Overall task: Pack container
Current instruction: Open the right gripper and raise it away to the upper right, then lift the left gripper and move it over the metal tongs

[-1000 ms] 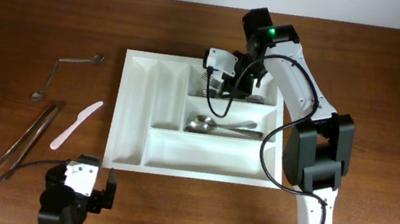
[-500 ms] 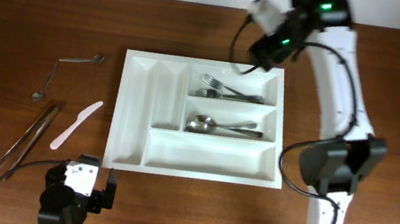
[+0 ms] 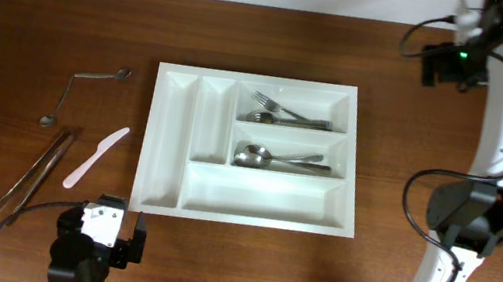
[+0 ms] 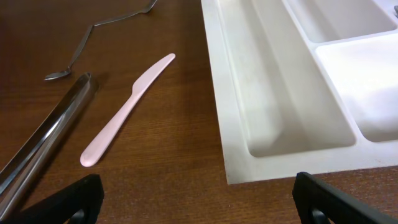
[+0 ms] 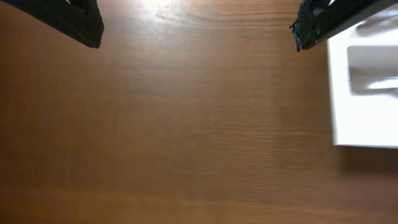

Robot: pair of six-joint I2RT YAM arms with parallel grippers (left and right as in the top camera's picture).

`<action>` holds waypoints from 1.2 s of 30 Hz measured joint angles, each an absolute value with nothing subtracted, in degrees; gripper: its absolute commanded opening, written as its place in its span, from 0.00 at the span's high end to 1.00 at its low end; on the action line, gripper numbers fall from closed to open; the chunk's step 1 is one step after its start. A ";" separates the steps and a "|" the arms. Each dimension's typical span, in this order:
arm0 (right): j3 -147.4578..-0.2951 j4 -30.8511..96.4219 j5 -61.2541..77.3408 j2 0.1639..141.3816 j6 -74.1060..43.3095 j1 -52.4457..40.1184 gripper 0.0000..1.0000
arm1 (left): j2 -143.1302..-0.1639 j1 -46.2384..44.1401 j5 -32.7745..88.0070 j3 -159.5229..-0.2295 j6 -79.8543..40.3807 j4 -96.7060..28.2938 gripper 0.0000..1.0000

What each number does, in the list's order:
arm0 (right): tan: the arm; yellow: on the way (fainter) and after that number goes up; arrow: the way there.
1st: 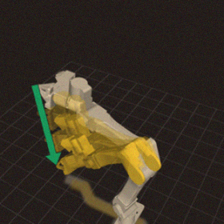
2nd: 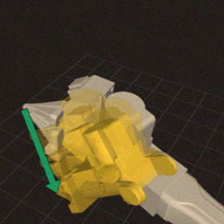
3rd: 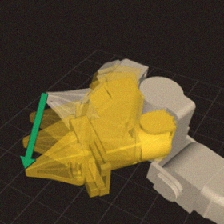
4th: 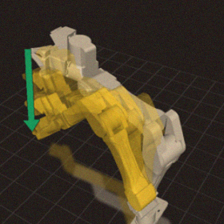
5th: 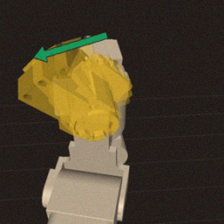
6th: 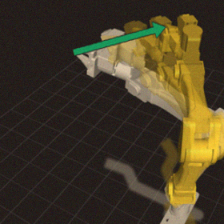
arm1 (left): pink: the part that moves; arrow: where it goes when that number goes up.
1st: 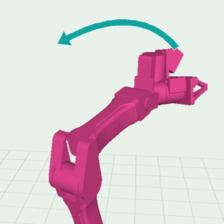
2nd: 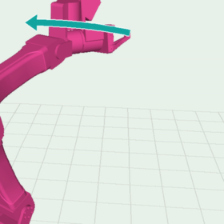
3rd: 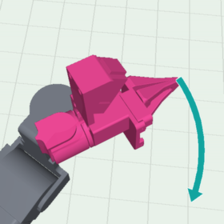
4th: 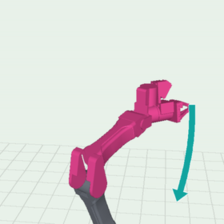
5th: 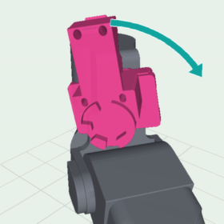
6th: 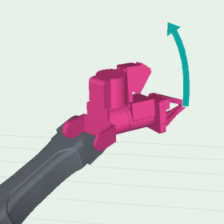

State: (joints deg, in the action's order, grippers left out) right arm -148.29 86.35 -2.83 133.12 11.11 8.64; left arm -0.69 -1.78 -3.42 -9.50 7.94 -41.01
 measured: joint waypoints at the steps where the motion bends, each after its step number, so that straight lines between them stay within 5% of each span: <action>1: -148.29 86.48 -2.79 133.12 9.91 9.63 0.01 | -0.69 -1.78 -3.42 -9.50 7.94 -41.01 0.01; 25: -148.29 86.59 2.48 133.12 4.27 14.66 0.01 | -0.69 -1.78 -3.42 -9.50 7.94 -40.10 0.01; 36: -148.29 86.61 2.68 133.12 4.27 14.66 0.01 | -0.78 -1.78 0.34 -14.74 3.95 -0.16 0.01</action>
